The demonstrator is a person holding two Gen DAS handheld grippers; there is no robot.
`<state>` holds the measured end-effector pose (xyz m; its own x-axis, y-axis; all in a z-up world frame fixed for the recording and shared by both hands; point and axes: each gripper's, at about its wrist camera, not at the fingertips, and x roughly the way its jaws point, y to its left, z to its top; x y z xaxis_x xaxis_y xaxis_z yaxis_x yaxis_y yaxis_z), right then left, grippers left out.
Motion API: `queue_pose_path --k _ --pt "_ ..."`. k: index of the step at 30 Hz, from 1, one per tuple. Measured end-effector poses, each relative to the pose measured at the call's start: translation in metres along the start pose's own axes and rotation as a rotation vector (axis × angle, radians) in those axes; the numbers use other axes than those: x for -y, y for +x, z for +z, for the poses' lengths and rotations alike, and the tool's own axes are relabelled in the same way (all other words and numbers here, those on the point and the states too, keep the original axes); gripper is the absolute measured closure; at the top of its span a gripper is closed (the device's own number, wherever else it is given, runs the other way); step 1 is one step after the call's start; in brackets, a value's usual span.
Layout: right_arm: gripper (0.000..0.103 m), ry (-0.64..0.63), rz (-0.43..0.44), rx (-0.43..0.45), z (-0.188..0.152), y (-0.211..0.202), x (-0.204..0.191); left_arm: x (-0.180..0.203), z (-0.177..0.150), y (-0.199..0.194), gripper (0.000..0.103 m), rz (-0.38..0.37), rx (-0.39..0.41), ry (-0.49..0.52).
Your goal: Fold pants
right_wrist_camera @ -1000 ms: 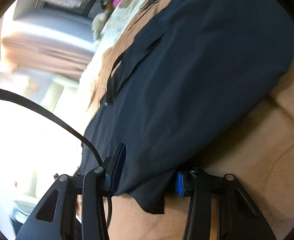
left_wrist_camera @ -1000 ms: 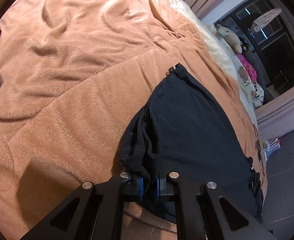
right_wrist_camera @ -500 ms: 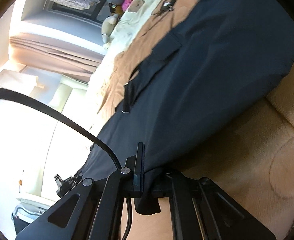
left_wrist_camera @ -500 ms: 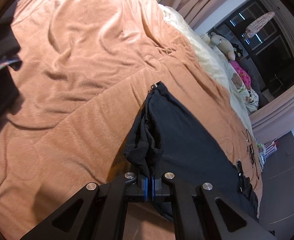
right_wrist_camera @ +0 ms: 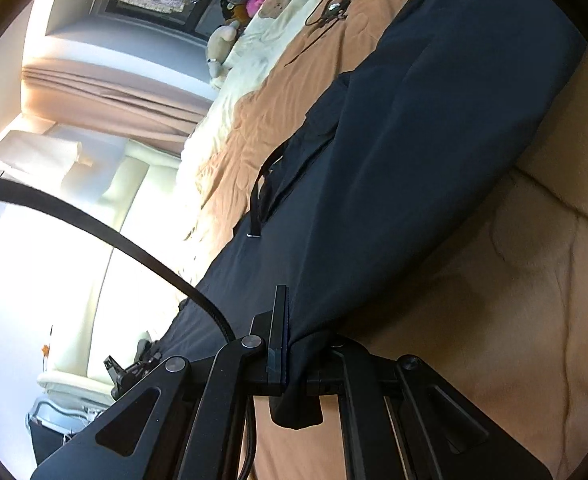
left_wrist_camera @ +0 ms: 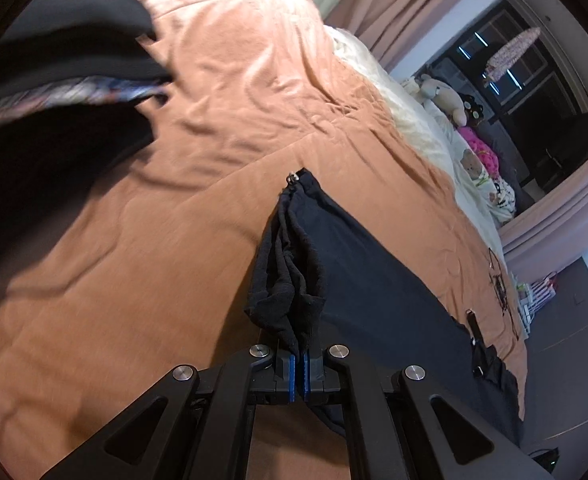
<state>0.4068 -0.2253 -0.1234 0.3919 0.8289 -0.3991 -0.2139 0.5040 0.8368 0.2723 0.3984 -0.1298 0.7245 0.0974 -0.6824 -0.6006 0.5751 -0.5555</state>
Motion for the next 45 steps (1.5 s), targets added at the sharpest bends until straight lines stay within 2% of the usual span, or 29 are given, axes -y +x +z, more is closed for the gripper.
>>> queue_pose_path --k 5,11,17,26,30,33,36,38,40,41,42,45 --pt "0.102 -0.006 -0.016 -0.006 -0.002 -0.011 -0.004 -0.020 -0.024 -0.021 0.101 -0.009 -0.001 -0.045" --pt "0.102 -0.026 -0.011 -0.010 -0.011 -0.021 -0.017 -0.032 -0.037 -0.043 0.101 -0.001 0.004 -0.056" --pt "0.102 -0.017 -0.009 -0.019 -0.027 -0.031 -0.013 -0.056 -0.049 -0.059 0.101 0.006 0.002 -0.074" --pt "0.102 -0.014 -0.037 -0.024 -0.046 -0.038 -0.017 -0.084 -0.059 -0.076 0.101 0.006 0.000 -0.096" --pt "0.102 -0.023 -0.033 -0.018 -0.049 -0.039 -0.020 -0.091 -0.060 -0.075 0.101 0.012 -0.010 -0.102" --pt "0.101 -0.041 -0.069 -0.044 -0.048 -0.031 -0.018 -0.099 -0.060 -0.068 0.101 0.020 -0.021 -0.120" --pt "0.097 -0.048 -0.089 -0.087 -0.042 -0.024 -0.014 -0.104 -0.063 -0.061 0.101 0.029 -0.043 -0.140" --pt "0.084 -0.072 -0.105 -0.094 -0.037 -0.027 -0.014 -0.106 -0.066 -0.059 0.100 0.037 -0.052 -0.148" --pt "0.055 -0.088 -0.114 -0.085 -0.032 -0.033 -0.015 -0.108 -0.068 -0.056 0.087 0.044 -0.064 -0.151" --pt "0.050 -0.096 -0.117 -0.074 -0.029 -0.039 -0.015 -0.107 -0.071 -0.055 0.084 0.046 -0.073 -0.145" --pt "0.047 -0.104 -0.116 -0.063 -0.025 -0.046 -0.014 -0.106 -0.072 -0.054 0.080 0.046 -0.076 -0.139" --pt "0.047 -0.098 -0.135 -0.026 -0.014 -0.064 -0.005 -0.105 -0.076 -0.055 0.070 0.043 -0.078 -0.129"
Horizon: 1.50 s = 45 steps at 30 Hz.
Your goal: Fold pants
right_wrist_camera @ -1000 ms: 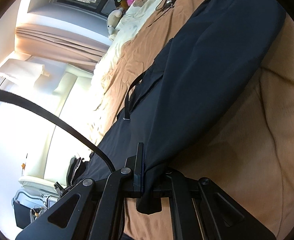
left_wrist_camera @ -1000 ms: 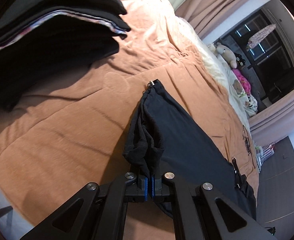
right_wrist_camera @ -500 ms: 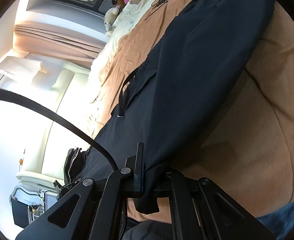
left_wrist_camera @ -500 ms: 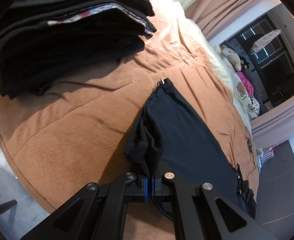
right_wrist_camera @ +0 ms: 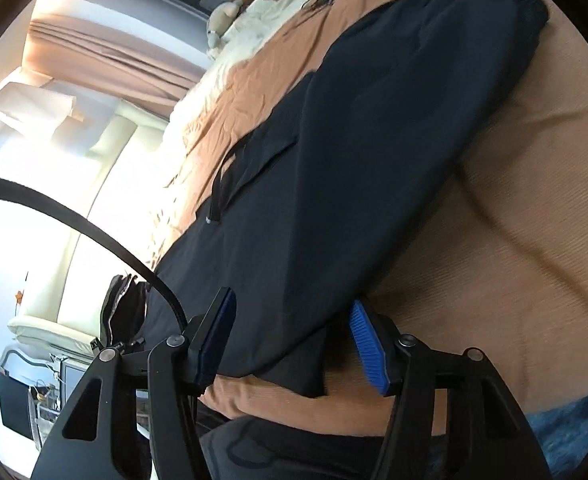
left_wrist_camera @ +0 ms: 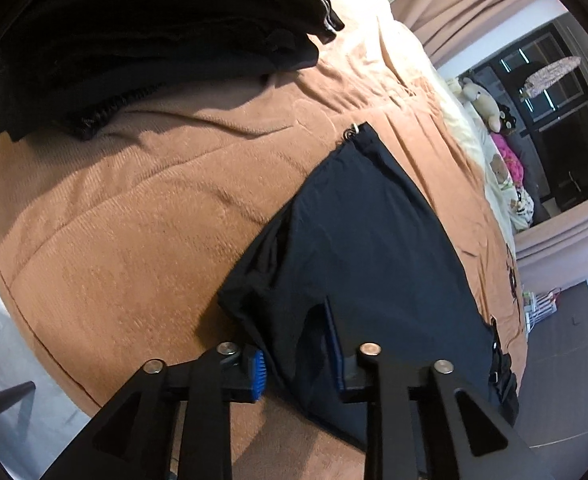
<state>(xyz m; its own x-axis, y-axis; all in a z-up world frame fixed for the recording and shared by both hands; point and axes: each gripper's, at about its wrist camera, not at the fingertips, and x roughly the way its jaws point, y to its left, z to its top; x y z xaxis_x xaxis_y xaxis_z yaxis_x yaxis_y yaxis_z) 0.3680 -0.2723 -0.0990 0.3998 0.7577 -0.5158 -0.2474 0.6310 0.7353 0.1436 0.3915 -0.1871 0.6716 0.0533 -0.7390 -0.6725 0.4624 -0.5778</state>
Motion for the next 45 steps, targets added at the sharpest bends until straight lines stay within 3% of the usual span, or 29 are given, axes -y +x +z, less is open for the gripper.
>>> queue_pose_path --k 6,16,24,27,36,38,40,43,45 --pt "0.047 0.057 -0.063 0.118 0.038 -0.028 0.038 0.007 -0.007 -0.004 0.058 -0.001 0.004 0.011" --pt "0.047 0.142 -0.085 0.228 0.100 -0.024 0.066 0.015 -0.016 -0.004 0.058 0.015 0.002 0.015" --pt "0.047 0.198 -0.230 0.216 0.124 0.009 0.045 0.015 -0.020 -0.004 0.058 0.038 0.002 0.015" --pt "0.033 0.195 -0.307 0.198 0.142 0.014 0.029 0.015 -0.019 -0.003 0.058 0.047 0.002 0.012" --pt "0.033 0.210 -0.497 0.109 0.170 0.044 -0.021 0.015 -0.019 -0.001 0.058 0.055 0.006 0.010" --pt "0.040 0.241 -0.529 0.113 0.168 0.049 -0.025 0.015 -0.018 -0.001 0.058 0.056 0.006 0.013" --pt "0.072 0.242 -0.563 0.125 0.168 0.048 -0.030 0.016 -0.018 0.000 0.058 0.059 0.006 0.014" --pt "0.087 0.253 -0.523 0.152 0.159 0.039 -0.031 0.017 -0.019 0.001 0.057 0.056 0.005 0.011" --pt "0.091 0.257 -0.487 0.181 0.147 0.026 -0.033 0.017 -0.020 0.001 0.057 0.049 0.004 0.012"
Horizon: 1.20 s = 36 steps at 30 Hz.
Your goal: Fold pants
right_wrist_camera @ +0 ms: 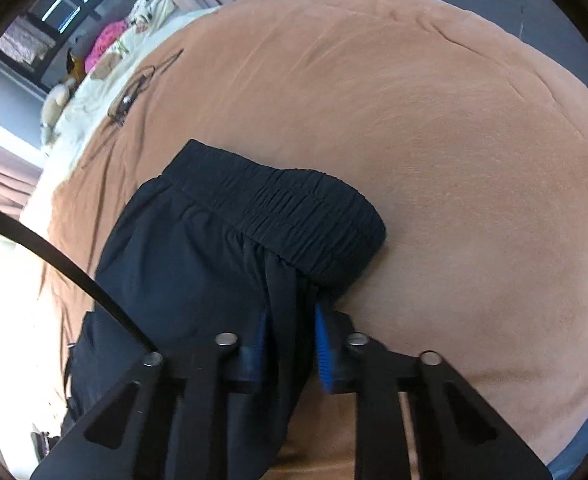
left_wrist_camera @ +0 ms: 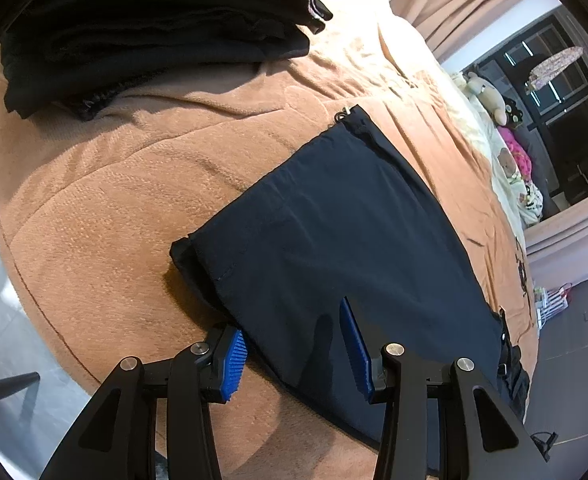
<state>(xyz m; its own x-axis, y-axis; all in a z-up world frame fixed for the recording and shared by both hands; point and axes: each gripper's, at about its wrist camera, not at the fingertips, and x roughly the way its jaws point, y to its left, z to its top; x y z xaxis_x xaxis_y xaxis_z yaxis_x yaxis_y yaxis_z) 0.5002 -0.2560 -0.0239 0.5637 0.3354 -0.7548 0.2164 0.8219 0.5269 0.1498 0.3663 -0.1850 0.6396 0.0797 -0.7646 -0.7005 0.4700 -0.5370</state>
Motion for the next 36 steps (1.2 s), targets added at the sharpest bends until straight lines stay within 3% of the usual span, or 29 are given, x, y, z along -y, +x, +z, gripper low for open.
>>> queue_pose_path --k 8,13,15,17,18,19,21,29,32,34,36 --pt "0.092 0.074 0.057 0.059 -0.052 -0.058 0.054 0.000 0.003 0.002 0.057 -0.027 -0.007 -0.025" --pt "0.092 0.074 0.081 0.067 -0.057 -0.069 0.068 0.002 0.005 0.004 0.058 -0.029 -0.004 -0.028" --pt "0.092 0.065 0.080 0.073 -0.042 -0.062 0.067 0.002 0.006 0.005 0.059 -0.031 -0.003 -0.035" --pt "0.092 0.068 0.090 0.078 -0.037 -0.061 0.065 0.002 0.007 0.005 0.063 -0.037 -0.001 -0.043" --pt "0.092 0.069 0.095 0.083 -0.034 -0.060 0.065 0.002 0.008 0.005 0.072 -0.036 0.000 -0.042" --pt "0.092 0.068 0.094 0.086 -0.033 -0.058 0.064 0.002 0.009 0.006 0.088 -0.033 -0.001 -0.040" --pt "0.092 0.065 0.090 0.088 -0.034 -0.060 0.070 0.001 0.012 0.007 0.099 -0.031 -0.002 -0.037" --pt "0.091 0.059 0.058 0.072 -0.042 -0.062 0.074 -0.012 0.023 -0.004 0.101 -0.060 0.037 -0.102" --pt "0.085 0.042 0.020 0.027 -0.045 -0.059 0.073 -0.016 0.022 -0.002 0.097 -0.068 0.015 -0.116" --pt "0.074 0.039 0.018 0.002 -0.050 -0.060 0.076 -0.018 0.019 -0.002 0.069 -0.093 -0.003 -0.130" --pt "0.061 0.032 0.030 -0.004 -0.057 -0.068 0.078 -0.018 0.014 -0.005 0.056 -0.111 0.010 -0.122"
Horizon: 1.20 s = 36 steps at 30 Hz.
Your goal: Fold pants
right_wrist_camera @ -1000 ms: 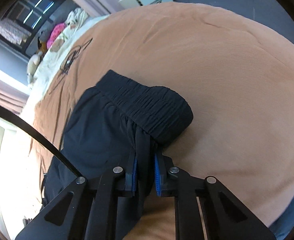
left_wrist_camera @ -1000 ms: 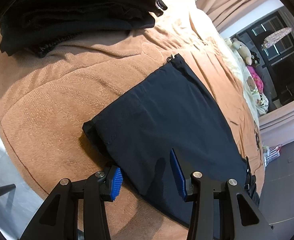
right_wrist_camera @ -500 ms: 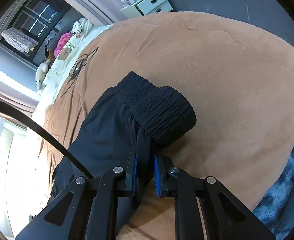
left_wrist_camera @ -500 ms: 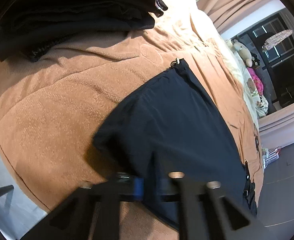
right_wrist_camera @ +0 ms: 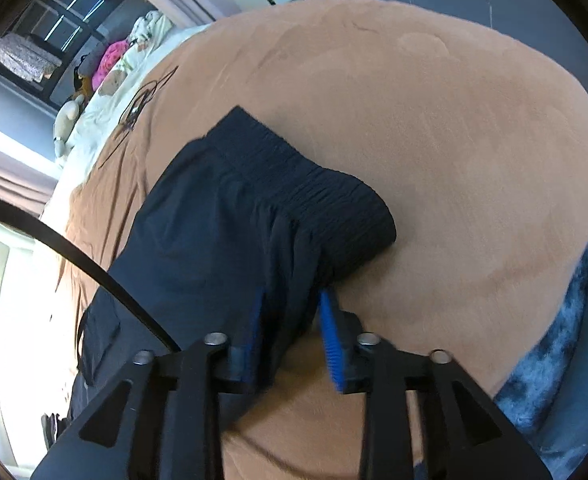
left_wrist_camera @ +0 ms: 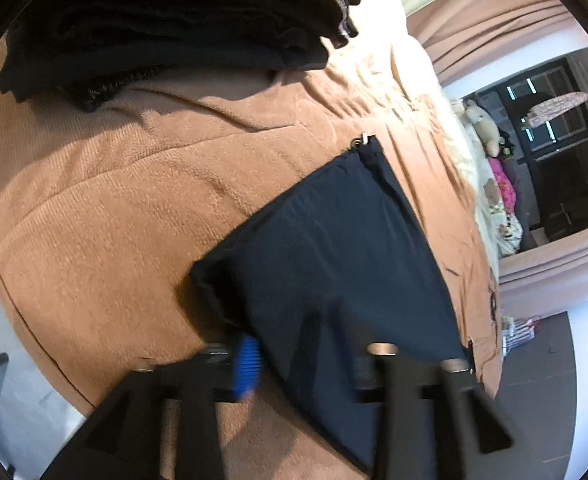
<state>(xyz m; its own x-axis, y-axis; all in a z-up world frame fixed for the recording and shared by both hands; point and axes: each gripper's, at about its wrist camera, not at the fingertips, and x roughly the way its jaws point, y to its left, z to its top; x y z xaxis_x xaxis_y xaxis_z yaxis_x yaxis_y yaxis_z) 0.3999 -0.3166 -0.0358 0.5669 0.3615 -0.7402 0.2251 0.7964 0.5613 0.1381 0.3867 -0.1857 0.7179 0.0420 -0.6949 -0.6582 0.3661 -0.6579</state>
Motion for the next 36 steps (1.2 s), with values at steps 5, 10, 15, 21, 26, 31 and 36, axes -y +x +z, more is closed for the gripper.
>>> queue_pose_path --k 5,10,15,21,26,31,36 --pt "0.054 -0.092 0.027 0.011 -0.022 -0.028 -0.016 0.004 -0.006 0.002 0.056 -0.034 -0.008 0.026" --pt "0.054 -0.197 0.047 0.039 -0.035 -0.050 -0.046 0.006 -0.009 0.011 0.056 -0.064 -0.020 0.039" --pt "0.054 -0.292 0.075 0.069 -0.051 -0.066 -0.083 0.006 -0.010 0.014 0.057 -0.110 -0.025 0.049" --pt "0.054 -0.375 0.131 0.045 -0.079 -0.057 -0.122 0.004 -0.013 0.016 0.063 -0.154 -0.039 0.043" --pt "0.054 -0.457 0.164 0.012 -0.093 -0.038 -0.150 0.002 -0.012 0.027 0.095 -0.133 -0.082 0.042" --pt "0.054 -0.541 0.197 -0.036 -0.101 -0.016 -0.177 0.005 -0.011 0.021 0.099 -0.139 -0.072 0.051" --pt "0.054 -0.606 0.194 -0.080 -0.118 0.012 -0.200 0.005 -0.007 0.015 0.099 -0.154 -0.052 0.047"
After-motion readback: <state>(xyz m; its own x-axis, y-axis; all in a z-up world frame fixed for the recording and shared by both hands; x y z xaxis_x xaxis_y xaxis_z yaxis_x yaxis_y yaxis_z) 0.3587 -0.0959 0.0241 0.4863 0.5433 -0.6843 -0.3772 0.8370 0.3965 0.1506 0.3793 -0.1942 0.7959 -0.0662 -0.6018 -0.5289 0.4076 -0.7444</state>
